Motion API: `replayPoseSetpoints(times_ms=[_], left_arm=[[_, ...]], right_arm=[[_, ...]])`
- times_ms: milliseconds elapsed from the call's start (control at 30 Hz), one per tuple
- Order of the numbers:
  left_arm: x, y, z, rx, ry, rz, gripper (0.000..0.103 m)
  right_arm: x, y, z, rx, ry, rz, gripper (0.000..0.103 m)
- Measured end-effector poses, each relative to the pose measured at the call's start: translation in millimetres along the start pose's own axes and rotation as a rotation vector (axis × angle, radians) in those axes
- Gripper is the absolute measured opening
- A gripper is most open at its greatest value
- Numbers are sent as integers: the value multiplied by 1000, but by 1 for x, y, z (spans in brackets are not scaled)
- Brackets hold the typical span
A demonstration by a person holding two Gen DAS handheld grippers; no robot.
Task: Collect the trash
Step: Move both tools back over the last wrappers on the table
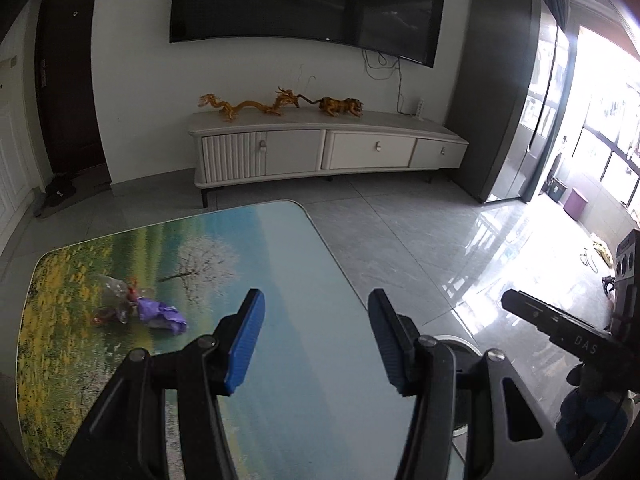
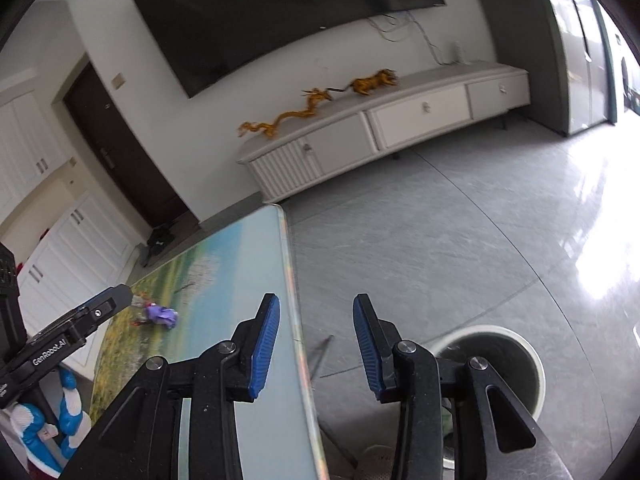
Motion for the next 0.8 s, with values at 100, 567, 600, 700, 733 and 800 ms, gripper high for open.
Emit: replayPoseSetpoints(times_ms=[100, 567, 600, 700, 733, 800], left_arm=[[-2, -15, -21, -17, -17, 16, 52], [-22, -66, -106, -109, -121, 86, 52], [-27, -69, -112, -121, -124, 94, 52], [-38, -74, -131, -142, -142, 97, 52], [-41, -73, -137, -143, -151, 93, 52], [-43, -67, -150, -144, -172, 84, 52]], right_arm=[[-10, 2, -32, -30, -53, 6, 36], [-35, 13, -160, -150, -254, 26, 40], [-37, 13, -166, -154, -263, 32, 40], [-45, 12, -183, -171, -291, 52, 42], [-47, 13, -188, -177, -300, 57, 44], [-49, 17, -198, -190, -321, 60, 46]])
Point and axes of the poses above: each gripper's, at about its wrist camera, not at the fingertips, and y roughly the way its jaws point, z to its right, x to its underside, the point moved 6 cm from there along y, roughly the way its jaws point, and after that the axes turned 5 degrees about x, right-handed, at the moved point
